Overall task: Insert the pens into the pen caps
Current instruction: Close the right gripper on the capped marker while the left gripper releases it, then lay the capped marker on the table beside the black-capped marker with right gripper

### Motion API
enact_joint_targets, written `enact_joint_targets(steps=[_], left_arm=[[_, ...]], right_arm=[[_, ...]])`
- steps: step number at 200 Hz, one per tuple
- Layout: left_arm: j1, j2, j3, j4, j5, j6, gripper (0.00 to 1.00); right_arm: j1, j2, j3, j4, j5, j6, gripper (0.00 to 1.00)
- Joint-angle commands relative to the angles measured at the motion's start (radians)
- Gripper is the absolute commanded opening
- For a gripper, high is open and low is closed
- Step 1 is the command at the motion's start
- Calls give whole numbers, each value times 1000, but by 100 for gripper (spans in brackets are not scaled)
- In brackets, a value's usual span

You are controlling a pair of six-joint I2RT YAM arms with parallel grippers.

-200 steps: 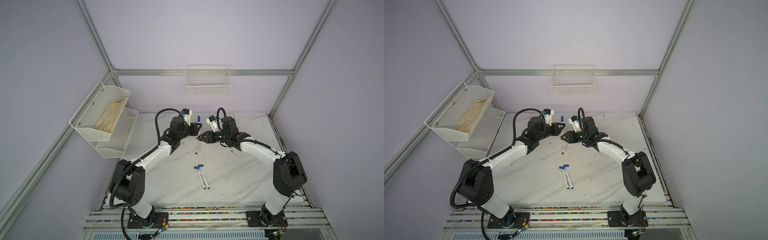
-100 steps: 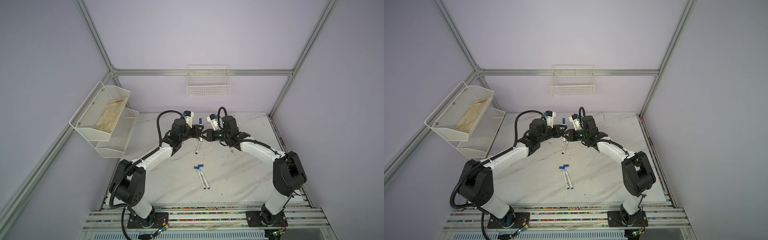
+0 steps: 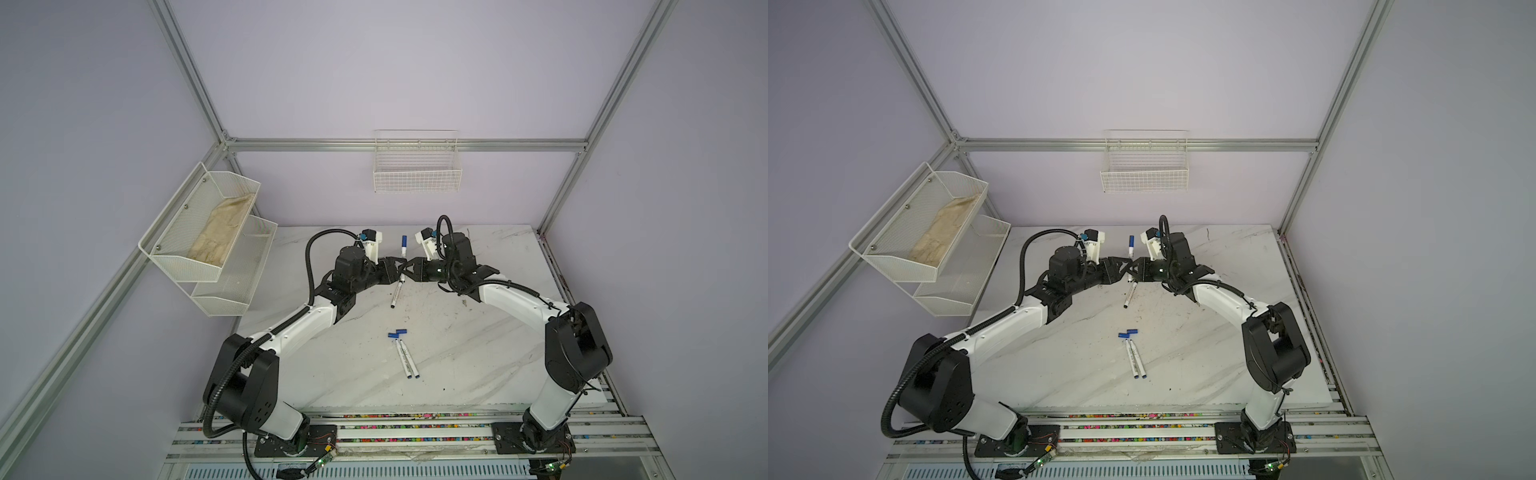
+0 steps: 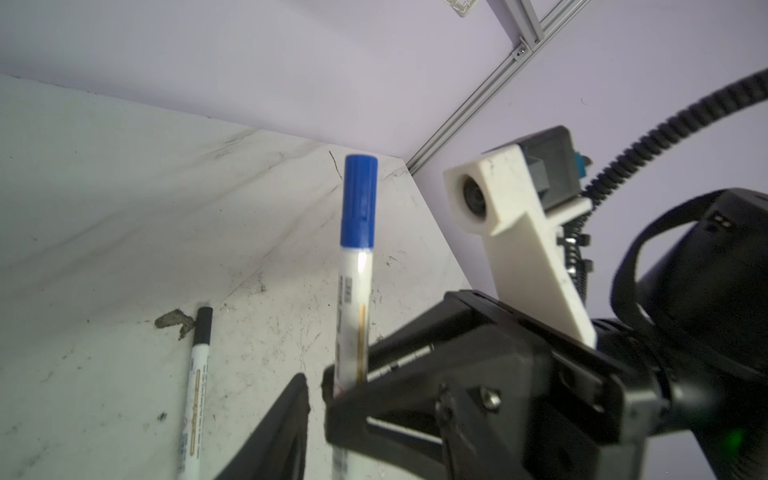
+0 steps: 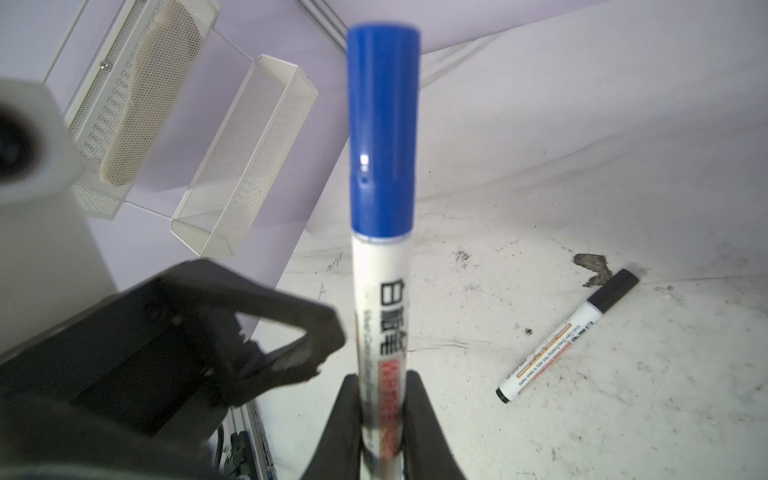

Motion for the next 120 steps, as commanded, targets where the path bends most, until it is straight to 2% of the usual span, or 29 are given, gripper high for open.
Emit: enact_joint_targets(steps=[1, 53, 86, 120], left_arm=[[-7, -116, -79, 24, 3, 32, 55], [-7, -227, -124, -196, -319, 73, 58], [-7, -228, -138, -252, -387, 69, 58], [-7, -230, -157, -258, -401, 54, 58]], right_arm=[[-2, 29, 0, -55, 72, 27, 2], [-2, 171, 133, -354, 226, -17, 2], [-2, 283, 219, -468, 262, -44, 2], [-2, 347, 245, -475, 255, -39, 3]])
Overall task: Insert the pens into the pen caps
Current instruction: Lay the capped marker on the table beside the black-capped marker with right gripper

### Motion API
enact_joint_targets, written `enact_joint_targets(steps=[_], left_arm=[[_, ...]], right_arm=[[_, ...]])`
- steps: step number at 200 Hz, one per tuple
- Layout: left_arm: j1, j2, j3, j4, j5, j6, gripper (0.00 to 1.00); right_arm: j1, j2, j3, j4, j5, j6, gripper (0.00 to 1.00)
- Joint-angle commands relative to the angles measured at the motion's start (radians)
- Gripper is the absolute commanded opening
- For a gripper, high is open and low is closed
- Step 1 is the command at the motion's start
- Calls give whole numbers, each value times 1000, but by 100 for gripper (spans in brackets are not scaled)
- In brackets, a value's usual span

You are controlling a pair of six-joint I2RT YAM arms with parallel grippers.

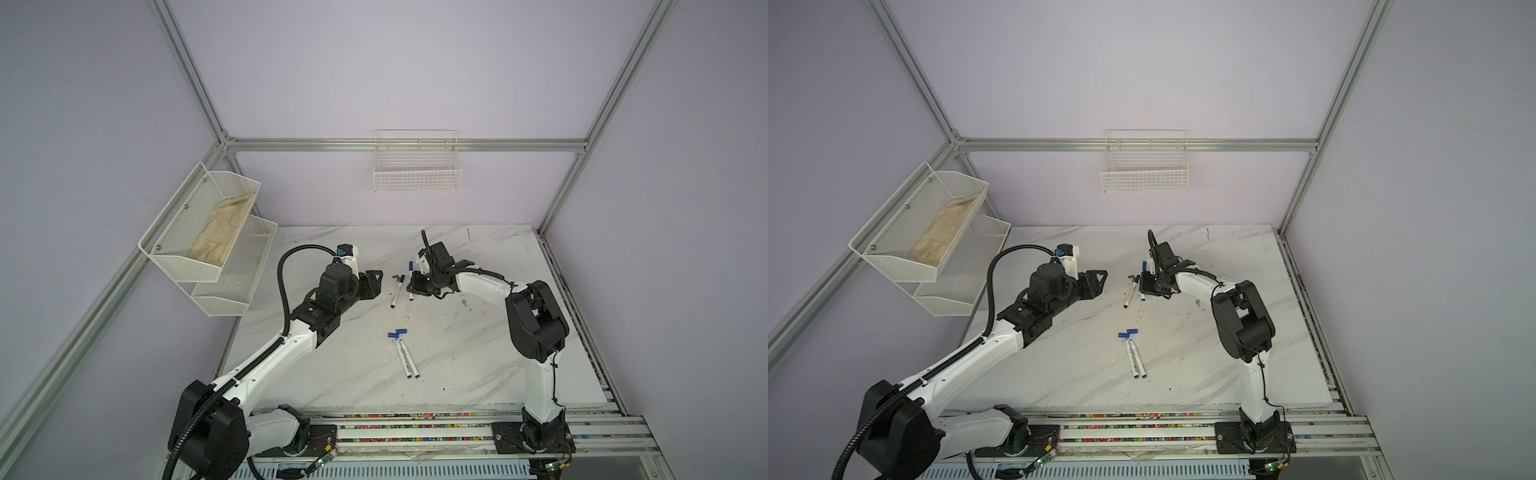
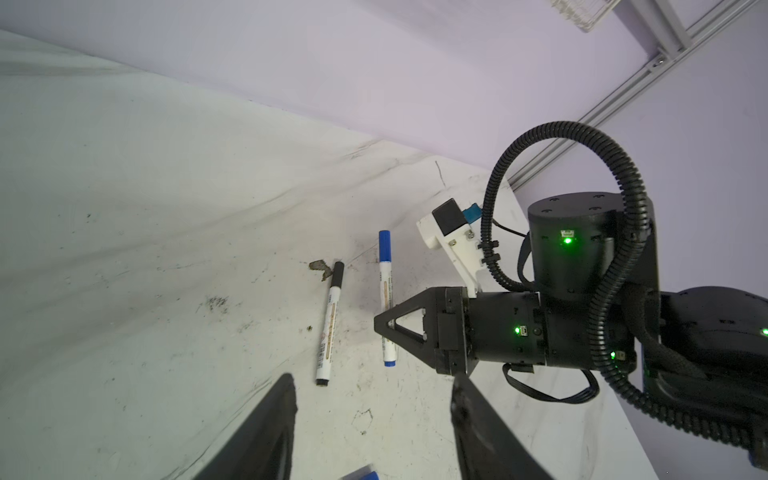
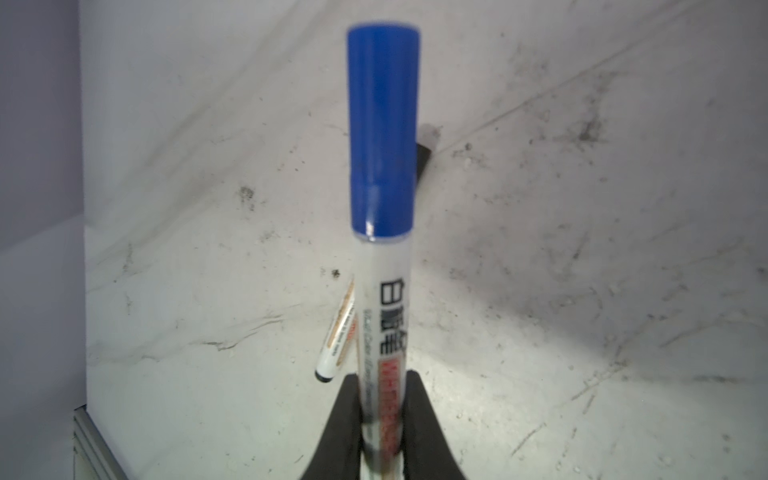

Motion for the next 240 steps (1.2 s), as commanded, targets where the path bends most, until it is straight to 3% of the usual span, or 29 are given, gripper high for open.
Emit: enact_joint_targets(steps=[1, 57, 112, 170, 197, 240], left_arm=[[-1, -15, -41, -6, -47, 11, 58], [0, -4, -43, -38, -42, 5, 61], [0, 10, -50, -43, -30, -10, 64], [0, 28, -45, -45, -21, -21, 65], [-1, 29, -43, -47, -18, -19, 65], [0, 39, -45, -54, -23, -10, 66]], right_arm=[[-1, 28, 36, -69, 22, -11, 3], [-1, 112, 56, -77, 22, -7, 7], [-1, 137, 73, -85, 34, 13, 25], [-1, 149, 102, -96, 38, 10, 30], [0, 119, 94, -77, 25, 9, 32], [-1, -49, -7, 58, 8, -4, 38]])
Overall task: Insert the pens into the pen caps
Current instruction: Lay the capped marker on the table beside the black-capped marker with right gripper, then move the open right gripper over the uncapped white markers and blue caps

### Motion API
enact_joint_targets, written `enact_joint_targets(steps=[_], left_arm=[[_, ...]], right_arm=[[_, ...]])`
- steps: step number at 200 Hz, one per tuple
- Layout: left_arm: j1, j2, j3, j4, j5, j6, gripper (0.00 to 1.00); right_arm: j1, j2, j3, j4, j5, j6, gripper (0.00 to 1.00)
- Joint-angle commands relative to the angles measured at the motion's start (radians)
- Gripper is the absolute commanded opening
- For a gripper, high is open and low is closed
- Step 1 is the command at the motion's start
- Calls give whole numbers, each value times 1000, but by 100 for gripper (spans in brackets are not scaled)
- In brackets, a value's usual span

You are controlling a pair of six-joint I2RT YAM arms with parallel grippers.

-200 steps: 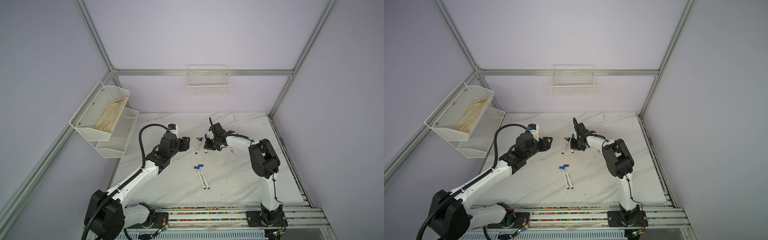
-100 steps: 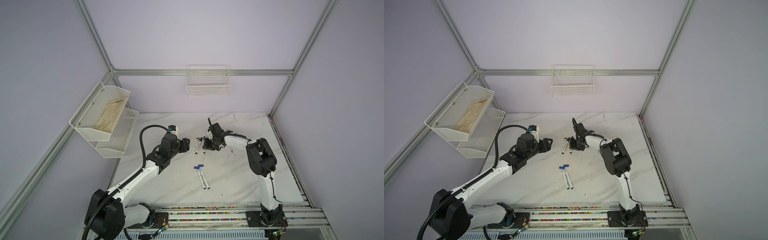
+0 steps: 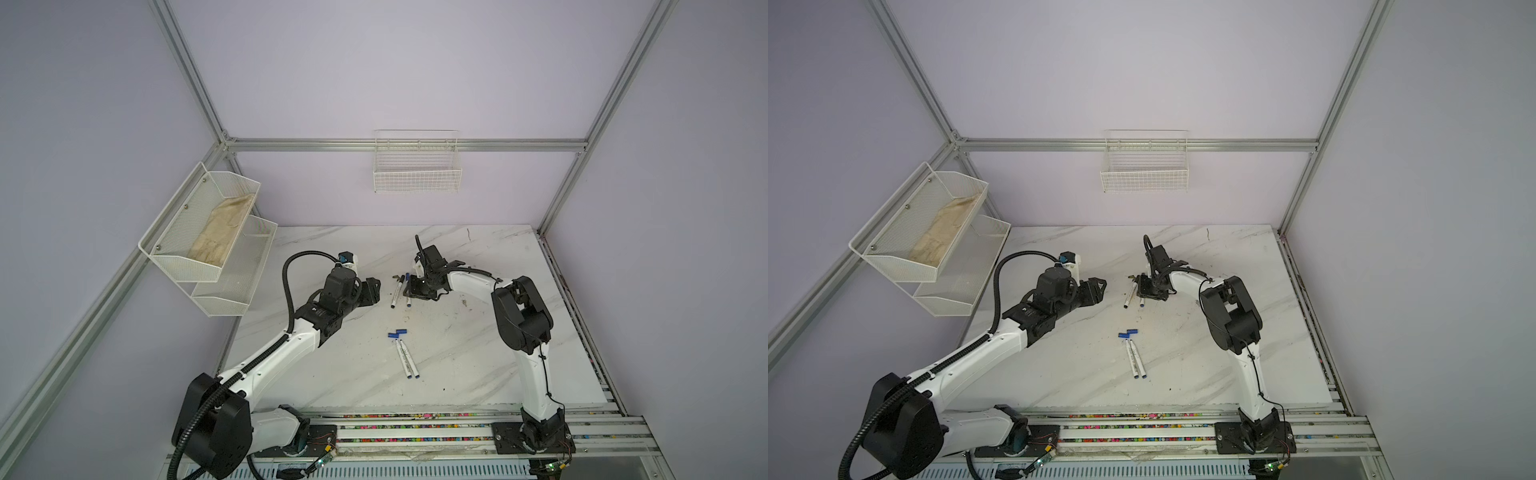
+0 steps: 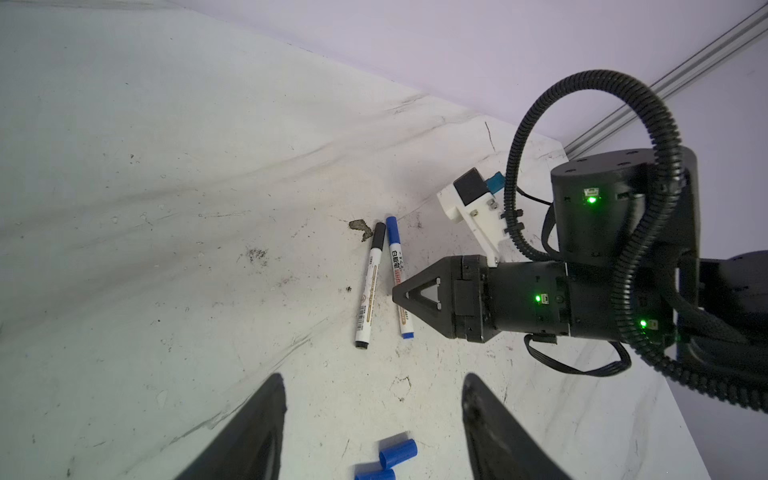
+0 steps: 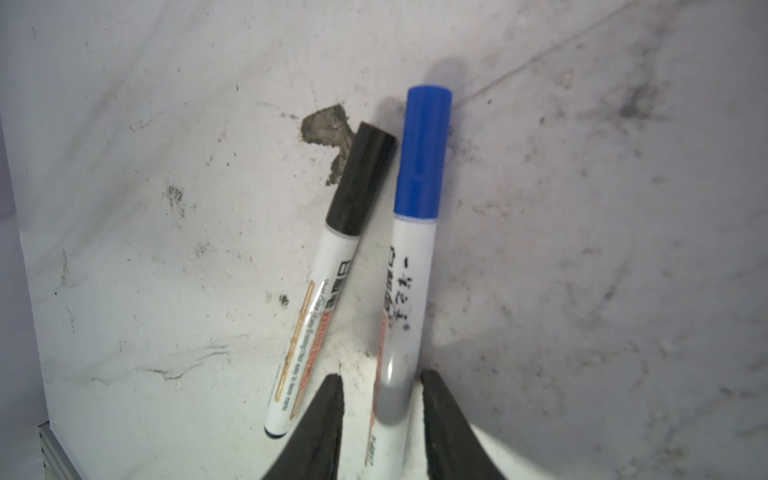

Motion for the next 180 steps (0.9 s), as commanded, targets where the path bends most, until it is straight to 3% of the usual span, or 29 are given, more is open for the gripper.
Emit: enact_joint_targets(steps=[1, 54, 99, 122, 180], left_arm=[[-1, 5, -34, 12, 8, 0, 66], [0, 27, -58, 8, -60, -84, 67], [-1, 15, -88, -49, -202, -185, 68], [-1, 14, -105, -66, -254, -227, 68], [-1, 10, -109, -74, -247, -240, 69]], right_arm=[[0, -127, -51, 61, 8, -10, 38], [48, -289, -154, -76, 11, -225, 40], [268, -378, -262, -264, 107, -443, 43], [317, -370, -287, -301, 143, -464, 46], [346, -349, -345, -288, 218, -447, 44]])
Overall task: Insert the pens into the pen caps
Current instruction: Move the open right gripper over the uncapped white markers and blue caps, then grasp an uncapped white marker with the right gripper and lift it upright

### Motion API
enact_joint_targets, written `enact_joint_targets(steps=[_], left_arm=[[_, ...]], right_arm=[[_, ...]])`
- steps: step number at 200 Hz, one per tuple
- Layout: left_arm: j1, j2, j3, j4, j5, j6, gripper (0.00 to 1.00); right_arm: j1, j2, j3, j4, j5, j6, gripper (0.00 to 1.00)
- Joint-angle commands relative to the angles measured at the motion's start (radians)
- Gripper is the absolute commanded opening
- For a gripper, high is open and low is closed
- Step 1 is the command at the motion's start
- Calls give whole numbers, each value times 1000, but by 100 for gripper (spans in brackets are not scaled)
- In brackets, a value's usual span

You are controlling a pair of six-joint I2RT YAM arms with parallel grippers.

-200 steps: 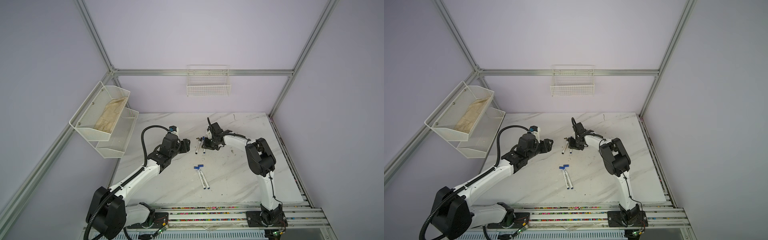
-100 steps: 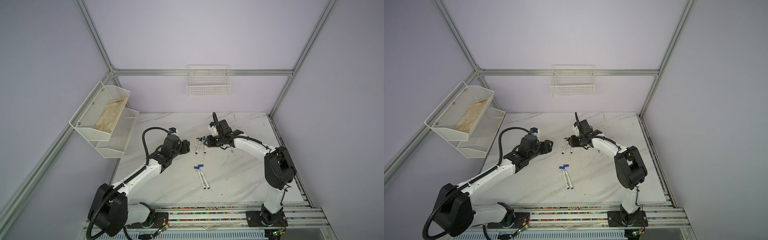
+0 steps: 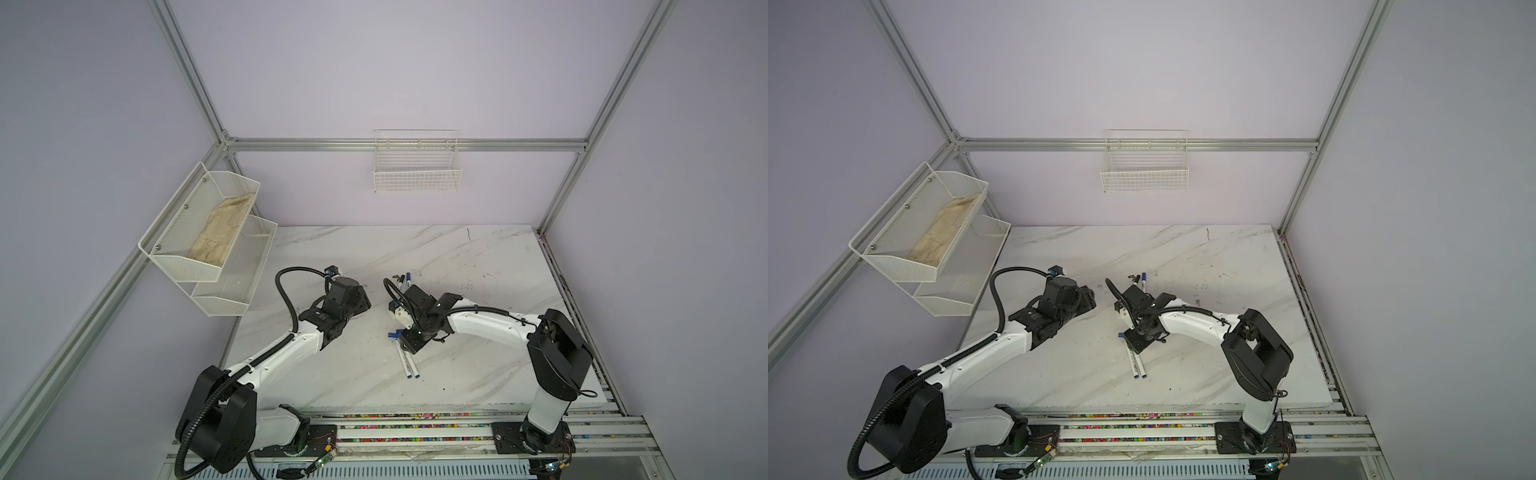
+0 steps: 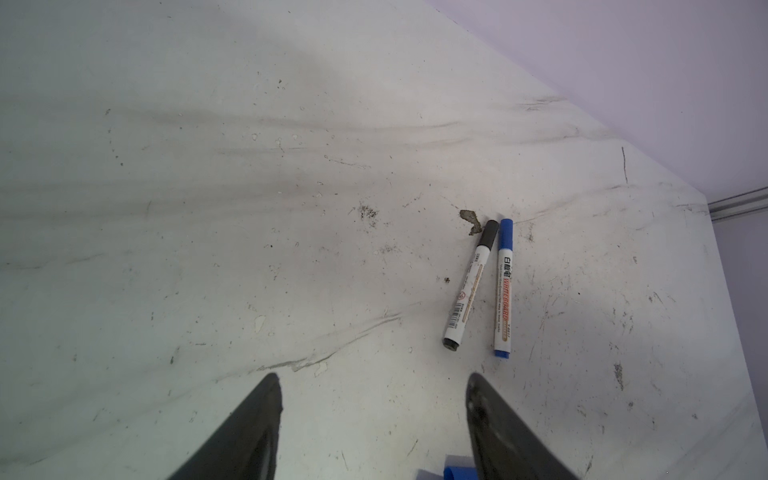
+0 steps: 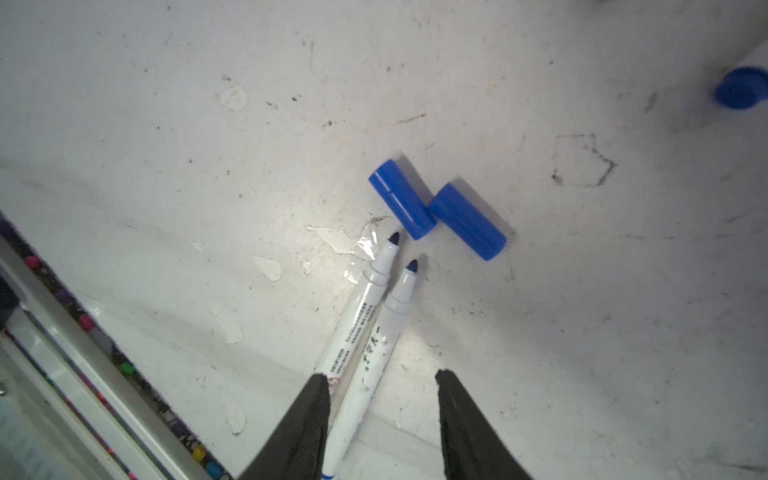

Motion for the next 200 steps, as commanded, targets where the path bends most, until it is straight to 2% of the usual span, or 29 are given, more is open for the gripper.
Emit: enact_joint_targets(steps=[1, 121, 178, 200], left_arm=[[0, -18, -38, 2, -25, -26, 69], [-1, -3, -37, -10, 6, -16, 69], [-1, 6, -31, -10, 18, -15, 69], [-1, 7, -28, -10, 22, -10, 69]], right_arm=[[4, 15, -25, -33, 54, -25, 44], [24, 86, -21, -19, 20, -26, 39], [38, 119, 4, -47, 58, -17, 39], [39, 133, 5, -56, 100, 10, 36]])
